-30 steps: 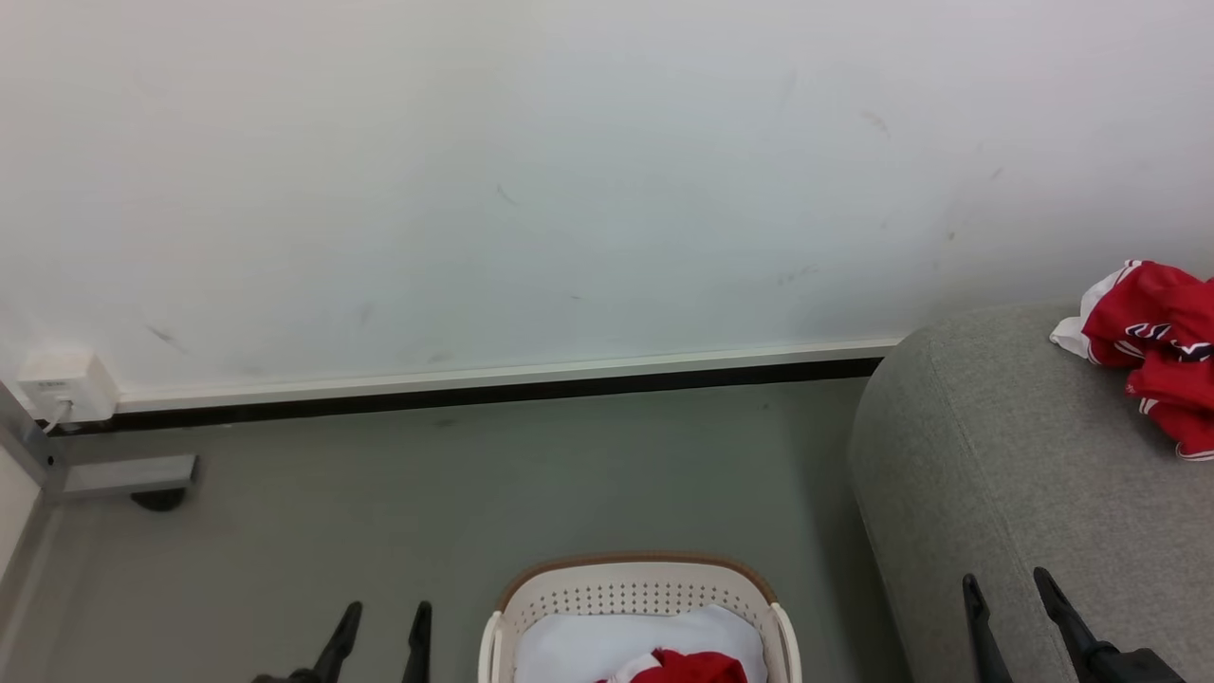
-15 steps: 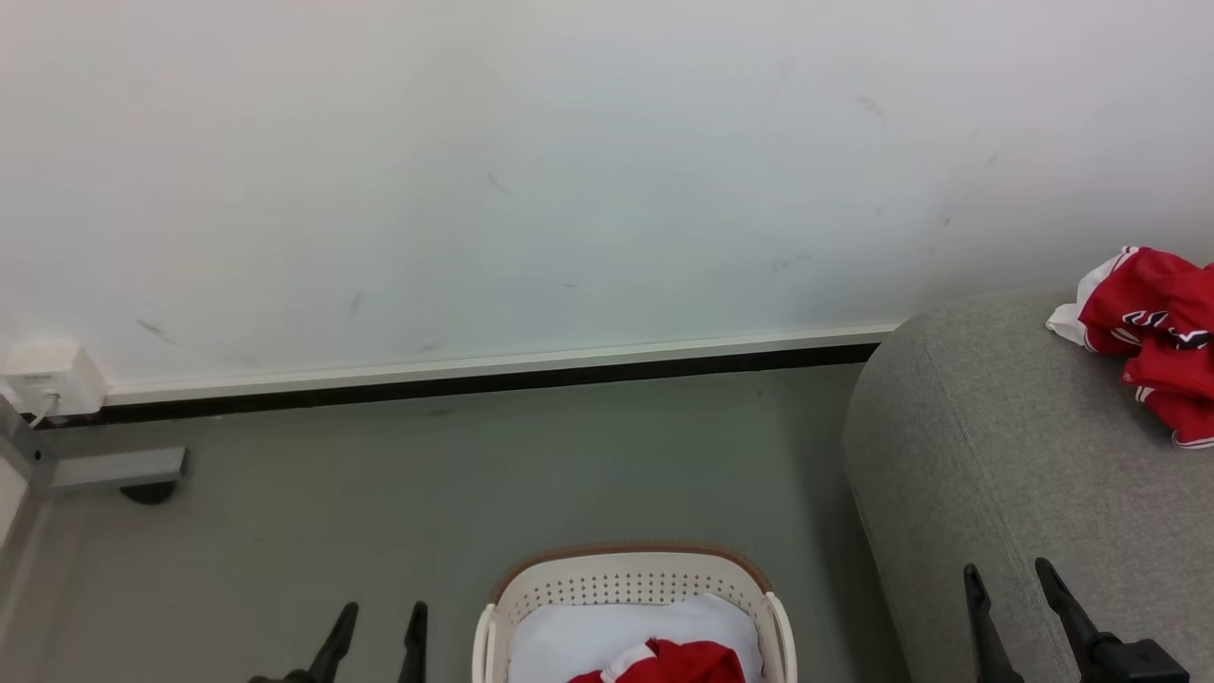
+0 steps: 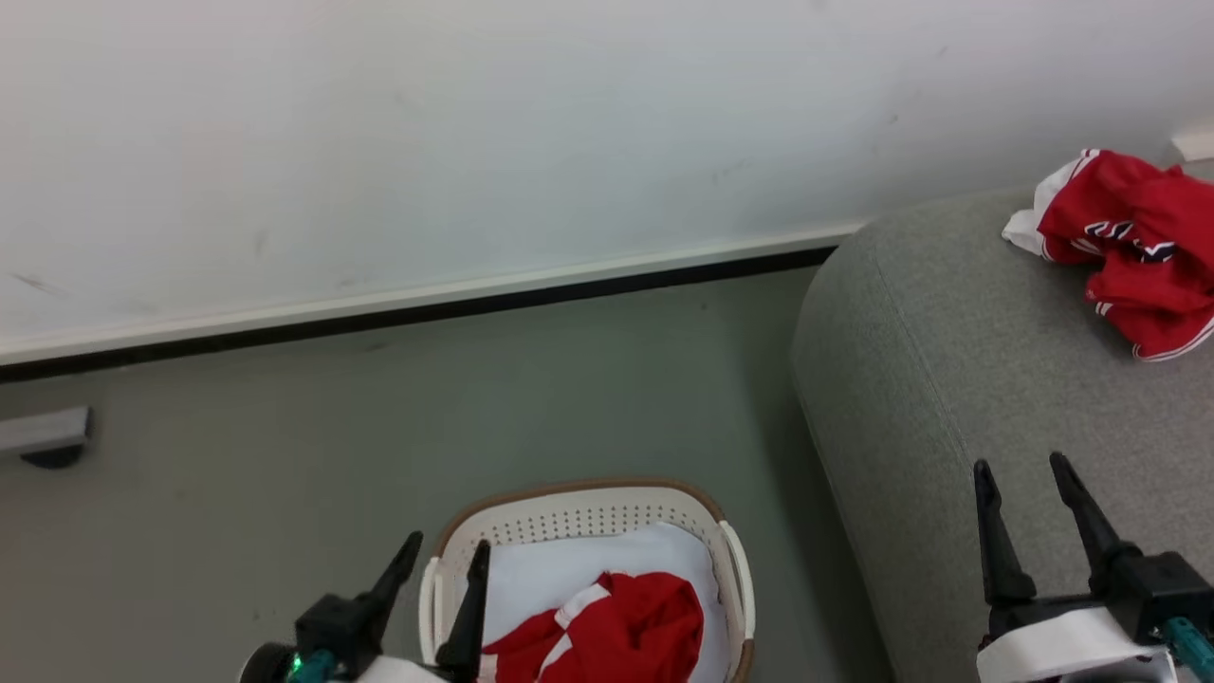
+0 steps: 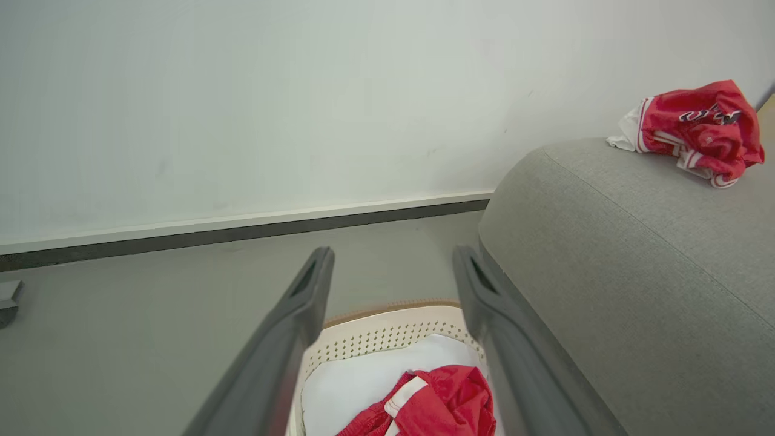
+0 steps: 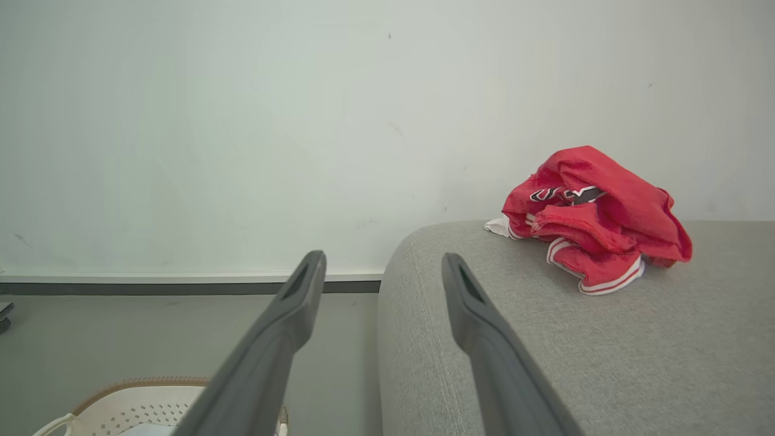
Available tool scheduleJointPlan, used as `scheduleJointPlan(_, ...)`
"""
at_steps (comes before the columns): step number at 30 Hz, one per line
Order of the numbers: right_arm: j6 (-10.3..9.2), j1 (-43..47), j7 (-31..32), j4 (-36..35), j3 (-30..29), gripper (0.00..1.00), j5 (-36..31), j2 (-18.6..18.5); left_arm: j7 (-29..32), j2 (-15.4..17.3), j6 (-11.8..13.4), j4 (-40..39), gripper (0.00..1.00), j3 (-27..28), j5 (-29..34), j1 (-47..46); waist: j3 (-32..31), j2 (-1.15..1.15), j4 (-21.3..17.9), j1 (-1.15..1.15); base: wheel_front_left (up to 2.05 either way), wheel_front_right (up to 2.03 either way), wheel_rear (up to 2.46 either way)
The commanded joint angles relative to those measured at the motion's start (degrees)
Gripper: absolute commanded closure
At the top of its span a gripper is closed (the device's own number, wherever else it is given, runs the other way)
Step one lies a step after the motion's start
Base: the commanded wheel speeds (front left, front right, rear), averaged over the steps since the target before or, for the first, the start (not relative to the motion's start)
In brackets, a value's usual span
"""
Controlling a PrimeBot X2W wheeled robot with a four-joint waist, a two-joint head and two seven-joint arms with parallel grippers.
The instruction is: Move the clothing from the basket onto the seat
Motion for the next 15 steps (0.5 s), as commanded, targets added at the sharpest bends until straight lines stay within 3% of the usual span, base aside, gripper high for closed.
scheduleJointPlan(1,-0.13,-1.3,0.1,-0.4,-0.2,0.0,-0.4,-0.1,0.0,0.6,0.0,0.9,0.0,-0.4,0.7,-1.7,4.5,0.0,-2.4,-0.01,0.0,0.0,0.0)
scheduleJointPlan(7,-0.13,-6.7,0.1,-3.6,-1.2,0.0,-0.4,0.0,1.3,2.1,-0.3,9.3,0.0,-5.3,3.0,-13.2,13.4,0.0,-5.3,-0.01,0.0,0.0,0.0)
scheduleJointPlan(15,-0.13,-12.6,0.1,-6.7,0.5,0.0,2.6,0.0,8.0,3.3,-0.5,21.0,0.0,-11.8,5.3,-26.6,24.3,0.0,-8.2,-0.01,0.0,0.0,0.0)
